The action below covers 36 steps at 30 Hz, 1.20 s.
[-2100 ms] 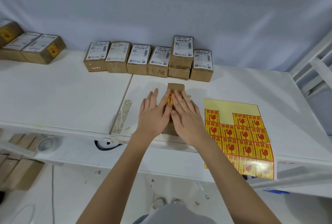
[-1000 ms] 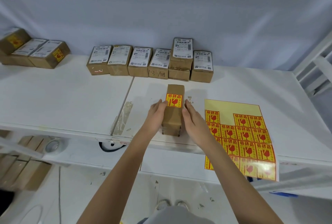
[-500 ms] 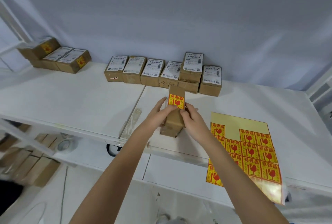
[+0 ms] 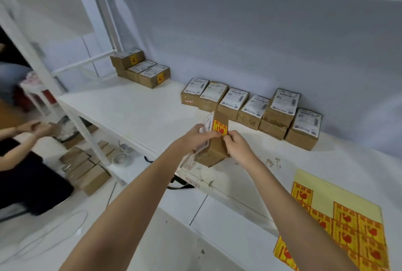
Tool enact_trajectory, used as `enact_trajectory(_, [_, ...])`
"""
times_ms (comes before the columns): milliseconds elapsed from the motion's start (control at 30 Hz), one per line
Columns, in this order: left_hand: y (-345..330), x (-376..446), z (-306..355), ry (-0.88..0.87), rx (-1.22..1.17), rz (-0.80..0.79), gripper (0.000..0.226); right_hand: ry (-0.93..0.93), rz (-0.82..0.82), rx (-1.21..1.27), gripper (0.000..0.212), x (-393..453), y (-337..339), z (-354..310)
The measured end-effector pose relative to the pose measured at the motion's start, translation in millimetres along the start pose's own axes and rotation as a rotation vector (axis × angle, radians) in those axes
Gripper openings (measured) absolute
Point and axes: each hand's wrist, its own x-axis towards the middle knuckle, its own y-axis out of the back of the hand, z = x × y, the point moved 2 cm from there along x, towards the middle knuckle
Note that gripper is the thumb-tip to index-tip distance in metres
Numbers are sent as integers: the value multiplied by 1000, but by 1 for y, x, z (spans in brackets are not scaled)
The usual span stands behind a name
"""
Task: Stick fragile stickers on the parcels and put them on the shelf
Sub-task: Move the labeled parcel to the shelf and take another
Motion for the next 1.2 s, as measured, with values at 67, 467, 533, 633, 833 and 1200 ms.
enact_trajectory(67, [17, 6, -3, 22, 16, 52, 85, 19, -32, -30, 28, 9, -9, -10])
enact_trajectory(467, [116, 51, -8, 7, 96, 253, 95, 48, 17, -439, 21, 80, -72, -81])
enact_trajectory(533, [140, 63, -9, -14, 165, 283, 98, 31, 81, -513, 21, 97, -83, -94])
enact_trajectory(633, [179, 81, -12, -39, 242, 309, 95, 48, 187, -678, 27, 126, -99, -112])
enact_trajectory(833, [249, 118, -19, -14, 385, 319, 96, -42, 293, -807, 36, 171, -119, -134])
enact_trajectory(1200, [308, 173, -18, -19, 482, 374, 93, -187, 182, -979, 58, 243, -117, -138])
